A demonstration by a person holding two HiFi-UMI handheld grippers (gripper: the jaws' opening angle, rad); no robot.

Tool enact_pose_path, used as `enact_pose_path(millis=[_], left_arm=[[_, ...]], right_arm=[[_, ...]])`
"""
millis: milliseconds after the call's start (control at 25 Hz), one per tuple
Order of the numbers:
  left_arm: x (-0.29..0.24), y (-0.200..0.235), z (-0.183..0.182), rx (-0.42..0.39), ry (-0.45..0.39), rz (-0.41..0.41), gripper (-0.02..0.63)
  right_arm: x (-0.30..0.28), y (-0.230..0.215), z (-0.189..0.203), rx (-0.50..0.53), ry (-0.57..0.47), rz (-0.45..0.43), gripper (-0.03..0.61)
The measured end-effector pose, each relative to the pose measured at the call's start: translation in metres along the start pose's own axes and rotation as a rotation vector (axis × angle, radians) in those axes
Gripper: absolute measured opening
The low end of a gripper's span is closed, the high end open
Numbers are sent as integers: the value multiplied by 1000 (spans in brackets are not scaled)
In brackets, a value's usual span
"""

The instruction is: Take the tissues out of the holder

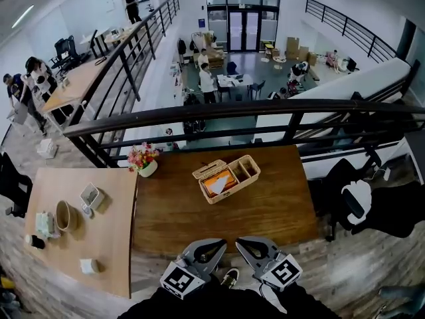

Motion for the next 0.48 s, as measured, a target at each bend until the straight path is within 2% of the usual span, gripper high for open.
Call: enact_pose_path(millis=[480], left_arm=[[-33,101,21,1,-12,-14,9]], right_arm=[[-73,-73,30,3,87,7,6]])
Point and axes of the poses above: the fingertips, and each gripper's own axes: x backward along the fingers, y to its left, z out of its underside, the point moved 4 cm from there along x, backward along the fingers, and after that the axes turned 11 degrees about -y, right-handed, at the moved point
